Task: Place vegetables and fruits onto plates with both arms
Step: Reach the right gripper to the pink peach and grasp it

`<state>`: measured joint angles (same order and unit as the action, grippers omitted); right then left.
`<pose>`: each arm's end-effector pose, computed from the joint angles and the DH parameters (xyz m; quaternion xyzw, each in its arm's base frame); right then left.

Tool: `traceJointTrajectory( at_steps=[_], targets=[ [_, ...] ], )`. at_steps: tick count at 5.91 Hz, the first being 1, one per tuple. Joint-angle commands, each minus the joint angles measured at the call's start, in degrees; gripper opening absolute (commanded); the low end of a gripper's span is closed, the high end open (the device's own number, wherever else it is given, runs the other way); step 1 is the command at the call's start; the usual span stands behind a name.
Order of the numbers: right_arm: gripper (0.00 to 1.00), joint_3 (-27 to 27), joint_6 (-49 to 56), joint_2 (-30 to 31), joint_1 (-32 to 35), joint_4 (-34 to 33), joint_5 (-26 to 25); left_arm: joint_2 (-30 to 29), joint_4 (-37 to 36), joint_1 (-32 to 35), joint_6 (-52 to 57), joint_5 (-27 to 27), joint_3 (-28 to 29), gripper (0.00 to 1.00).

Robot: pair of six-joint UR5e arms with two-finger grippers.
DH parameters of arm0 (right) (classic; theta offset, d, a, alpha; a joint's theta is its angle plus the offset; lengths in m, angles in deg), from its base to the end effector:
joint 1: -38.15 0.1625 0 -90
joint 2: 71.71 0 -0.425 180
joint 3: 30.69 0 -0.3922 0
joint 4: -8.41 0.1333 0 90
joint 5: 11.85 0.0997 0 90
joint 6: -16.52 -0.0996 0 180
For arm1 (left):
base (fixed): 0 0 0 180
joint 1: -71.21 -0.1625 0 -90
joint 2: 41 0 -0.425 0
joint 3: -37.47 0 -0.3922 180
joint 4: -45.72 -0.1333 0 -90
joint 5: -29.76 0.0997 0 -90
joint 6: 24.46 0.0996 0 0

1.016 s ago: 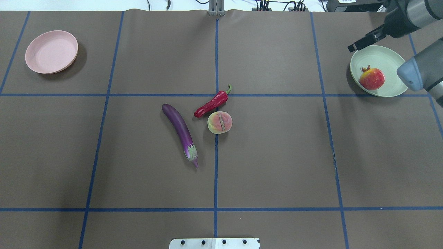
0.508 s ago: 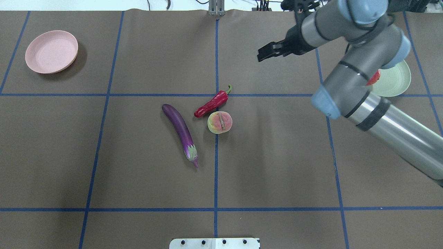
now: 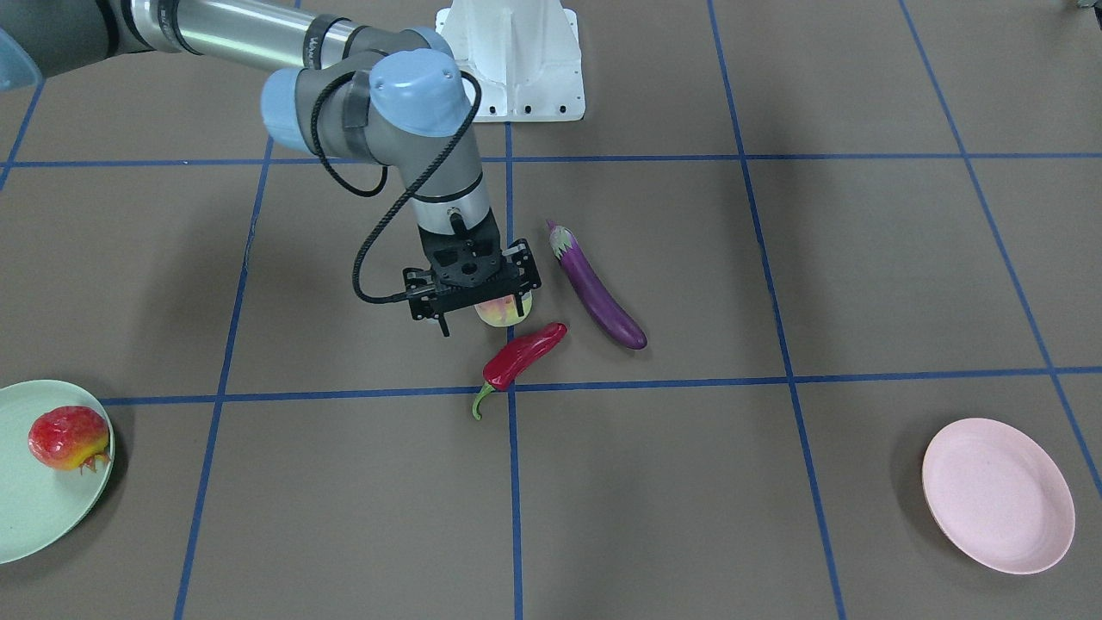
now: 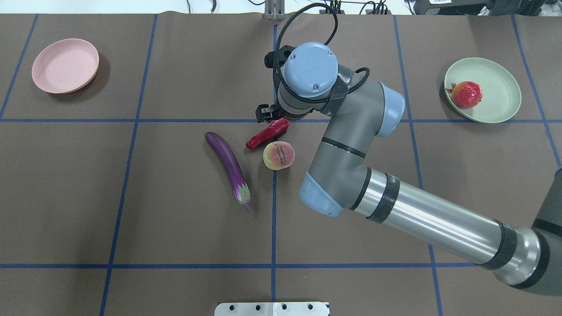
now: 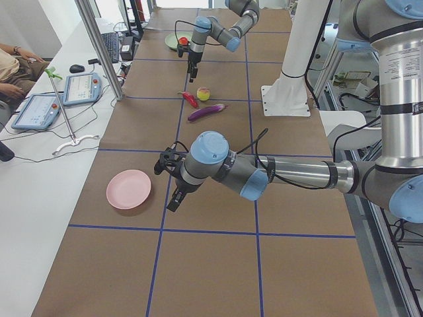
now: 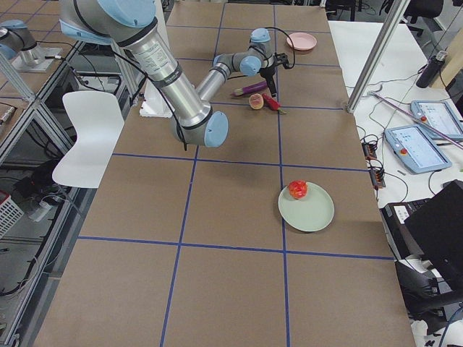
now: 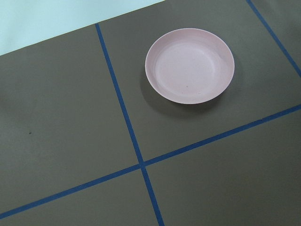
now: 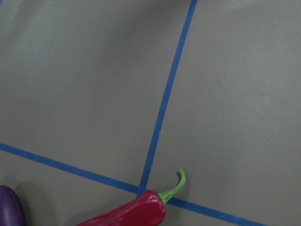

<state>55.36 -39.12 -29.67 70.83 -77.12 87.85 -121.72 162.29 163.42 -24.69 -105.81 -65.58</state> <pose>-0.5577 -0.4962 0.1650 0.1616 -0.3836 -0.0480 0.9080 -0.0793 -0.4414 0.5660 0.2477 0.3696 0.0824 0.8918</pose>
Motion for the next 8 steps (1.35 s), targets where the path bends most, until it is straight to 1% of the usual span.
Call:
traceJointTrajectory(
  at_steps=[1, 2, 3, 5, 6, 7, 8],
  targets=[
    [0.99, -0.44, -2.7, -0.47, -4.26, -4.46, -0.65, 0.3, 0.06, -0.01, -0.03, -0.13, 0.22, 1.0],
    [0.99, -0.53, -2.72, 0.05, -5.68, -4.56, -0.74, 0.47, 0.14, -0.01, 0.06, -0.13, 0.22, 1.0],
    [0.99, -0.88, -2.72, -0.29, -5.96, -4.12, -1.78, 0.56, 0.14, -0.01, 0.06, -0.13, 0.22, 1.0],
    [0.99, -1.15, -2.45, -0.47, -5.87, -3.94, -1.88, 0.56, 0.14, -0.01, -0.03, -0.13, 0.22, 1.0],
    [0.99, -1.23, -2.1, -0.38, -5.78, -2.81, -1.97, 0.56, 0.14, -0.01, -0.03, -0.13, 0.22, 1.0],
    [0.99, -3.24, -2.45, -0.29, -5.78, 2.25, -2.23, 0.56, 0.14, -0.01, -0.03, -0.04, 0.31, 1.0],
    [0.99, -4.48, -1.67, 0.06, -5.78, 4.12, -2.32, 0.56, 0.14, -0.01, -0.03, -0.13, 0.31, 1.0]
  ],
)
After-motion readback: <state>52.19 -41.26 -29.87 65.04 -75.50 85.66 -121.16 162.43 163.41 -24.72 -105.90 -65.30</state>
